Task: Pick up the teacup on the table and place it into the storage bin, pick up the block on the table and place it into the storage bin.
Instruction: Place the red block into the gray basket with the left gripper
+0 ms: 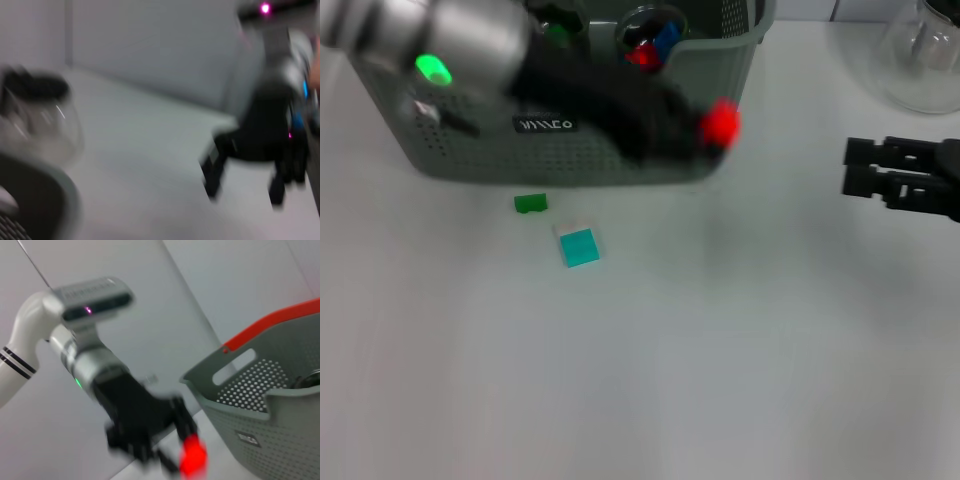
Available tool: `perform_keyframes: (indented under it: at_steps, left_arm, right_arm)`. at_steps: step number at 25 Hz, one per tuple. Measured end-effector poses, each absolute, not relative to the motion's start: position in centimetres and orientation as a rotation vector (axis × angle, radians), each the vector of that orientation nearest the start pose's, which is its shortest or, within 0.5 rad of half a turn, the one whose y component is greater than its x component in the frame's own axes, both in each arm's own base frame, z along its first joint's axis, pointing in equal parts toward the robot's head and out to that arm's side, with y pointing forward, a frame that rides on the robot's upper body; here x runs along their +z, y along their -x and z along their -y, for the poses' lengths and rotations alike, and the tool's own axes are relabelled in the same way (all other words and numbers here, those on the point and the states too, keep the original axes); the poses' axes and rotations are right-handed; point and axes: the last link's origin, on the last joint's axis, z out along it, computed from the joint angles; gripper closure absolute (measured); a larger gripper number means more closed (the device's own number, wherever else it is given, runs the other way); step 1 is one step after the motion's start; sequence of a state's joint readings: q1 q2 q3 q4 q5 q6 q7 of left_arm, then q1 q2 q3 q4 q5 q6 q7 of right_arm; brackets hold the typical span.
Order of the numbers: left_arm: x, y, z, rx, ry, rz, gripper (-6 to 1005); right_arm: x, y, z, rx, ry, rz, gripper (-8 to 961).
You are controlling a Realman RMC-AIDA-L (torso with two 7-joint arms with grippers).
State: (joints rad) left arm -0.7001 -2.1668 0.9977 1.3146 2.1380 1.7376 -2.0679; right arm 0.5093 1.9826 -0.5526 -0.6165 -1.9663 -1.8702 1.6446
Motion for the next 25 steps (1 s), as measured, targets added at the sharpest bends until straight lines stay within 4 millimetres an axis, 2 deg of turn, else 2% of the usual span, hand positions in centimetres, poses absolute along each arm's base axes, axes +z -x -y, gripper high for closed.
perform_keyframes:
  at_steps: [2, 5, 11, 12, 13, 14, 18, 25]
  left_arm:
    - [4.2, 10.2, -36.2, -0.440, 2.903, 0.500, 659]
    - [6.2, 10.2, -39.1, -0.447, 2.718, 0.554, 650]
    - [6.3, 12.3, -45.9, -0.266, 2.445, 0.690, 633]
    - [6.1, 12.7, -46.7, -0.236, 2.419, 0.703, 630]
    - [6.1, 12.7, -46.7, -0.236, 2.419, 0.703, 628]
    - [5.5, 13.8, -48.6, -0.163, 2.360, 0.733, 625]
    - [4.9, 15.0, -49.9, -0.092, 2.284, 0.737, 613]
    - [3.9, 15.7, -50.3, -0.012, 2.218, 0.682, 593]
  right_arm:
    - [5.6, -26.8, -30.3, 1.018, 2.732, -0.971, 249]
    - [5.8, -27.0, -30.4, 1.028, 2.717, -0.972, 249]
    - [5.7, -26.7, -30.7, 1.039, 2.708, -0.966, 249]
    - [5.7, -26.6, -30.8, 1.040, 2.708, -0.968, 249]
    - [5.7, -26.6, -30.8, 1.040, 2.708, -0.968, 249]
    - [5.7, -26.5, -30.8, 1.041, 2.708, -0.969, 249]
    - [5.7, -26.4, -31.0, 1.042, 2.704, -0.972, 249]
    - [5.8, -26.4, -31.2, 1.048, 2.692, -0.977, 250]
